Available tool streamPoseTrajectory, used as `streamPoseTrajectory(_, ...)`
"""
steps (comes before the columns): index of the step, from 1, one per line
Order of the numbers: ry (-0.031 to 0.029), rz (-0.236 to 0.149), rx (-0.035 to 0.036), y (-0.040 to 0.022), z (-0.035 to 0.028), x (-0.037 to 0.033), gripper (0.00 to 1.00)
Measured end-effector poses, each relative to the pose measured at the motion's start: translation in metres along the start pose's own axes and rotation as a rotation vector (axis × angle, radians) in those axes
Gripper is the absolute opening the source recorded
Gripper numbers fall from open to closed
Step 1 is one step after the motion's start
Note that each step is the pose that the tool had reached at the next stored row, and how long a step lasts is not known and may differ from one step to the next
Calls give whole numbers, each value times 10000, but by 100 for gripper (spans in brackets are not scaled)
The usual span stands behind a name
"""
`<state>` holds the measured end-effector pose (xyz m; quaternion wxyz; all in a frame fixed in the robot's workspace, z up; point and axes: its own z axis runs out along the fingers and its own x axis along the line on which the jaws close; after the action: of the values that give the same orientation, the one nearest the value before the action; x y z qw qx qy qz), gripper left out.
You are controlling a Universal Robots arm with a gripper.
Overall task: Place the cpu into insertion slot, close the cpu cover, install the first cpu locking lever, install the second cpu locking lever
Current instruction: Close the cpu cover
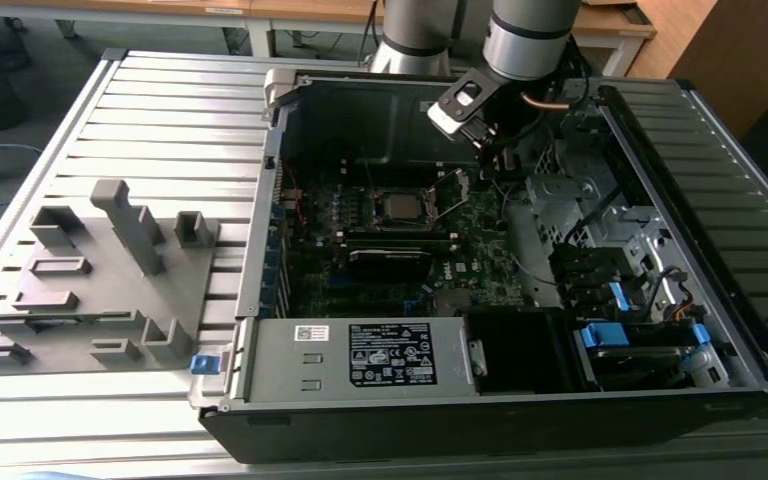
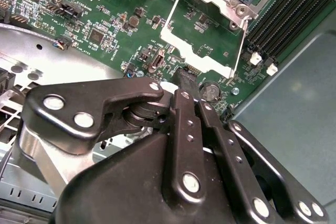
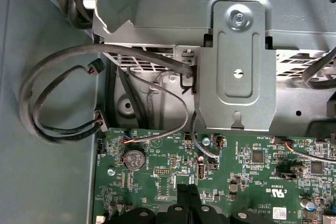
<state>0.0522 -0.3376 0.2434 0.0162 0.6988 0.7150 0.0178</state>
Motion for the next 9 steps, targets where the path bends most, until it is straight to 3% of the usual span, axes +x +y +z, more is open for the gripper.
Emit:
streamPoseTrajectory(4,2,0,-1,-10,3,1,11)
streamPoseTrajectory(9,-1,1,0,-69,8,1,11)
